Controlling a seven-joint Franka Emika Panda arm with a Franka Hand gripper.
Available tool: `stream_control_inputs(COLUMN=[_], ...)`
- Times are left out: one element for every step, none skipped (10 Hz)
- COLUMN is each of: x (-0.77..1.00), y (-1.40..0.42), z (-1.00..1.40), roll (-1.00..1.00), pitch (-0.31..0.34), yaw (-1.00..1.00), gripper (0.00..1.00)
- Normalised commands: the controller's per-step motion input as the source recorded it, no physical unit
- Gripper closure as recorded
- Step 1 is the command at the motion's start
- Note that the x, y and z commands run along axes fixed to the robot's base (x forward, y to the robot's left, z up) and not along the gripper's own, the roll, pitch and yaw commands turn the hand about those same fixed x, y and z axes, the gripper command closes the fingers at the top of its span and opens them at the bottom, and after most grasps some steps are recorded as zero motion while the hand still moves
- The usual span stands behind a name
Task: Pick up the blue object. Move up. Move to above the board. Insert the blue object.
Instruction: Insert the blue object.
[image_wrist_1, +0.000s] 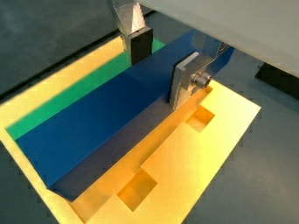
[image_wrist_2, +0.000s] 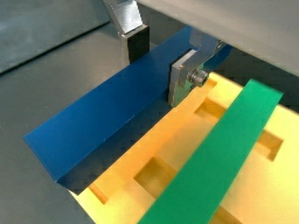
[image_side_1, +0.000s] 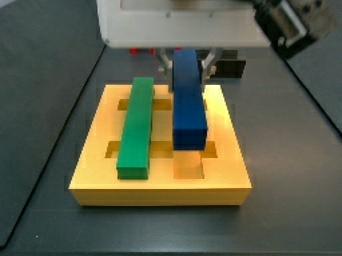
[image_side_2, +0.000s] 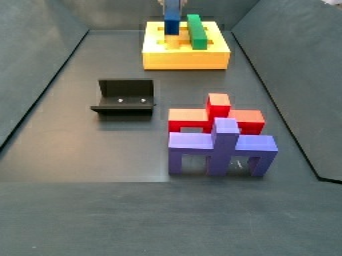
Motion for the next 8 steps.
stream_control_inputs(x=[0.00, 0.09, 0.00, 0.00, 0.02, 0.07, 0.18, 0.20], y=[-0.02, 0.00, 0.00, 0.00, -0.05, -0.08, -0.03, -0.05], z=[-0.49, -0.35, -0.25, -0.20, -0.15, -0.09, -0.23, -0.13], roll=[0.14, 0.09, 0.19, 0.17, 0.24, 0.25, 0.21, 0.16], pitch=[-0.121, 0.000, 0.010, -0.071, -0.117, -0.116, -0.094, -0.084], yaw=[0.11, 0.06, 0.01, 0.00, 0.00, 0.00, 0.00, 0.00], gripper=[1.00, 1.00, 1.00, 1.00, 1.00, 1.00, 1.00, 1.00])
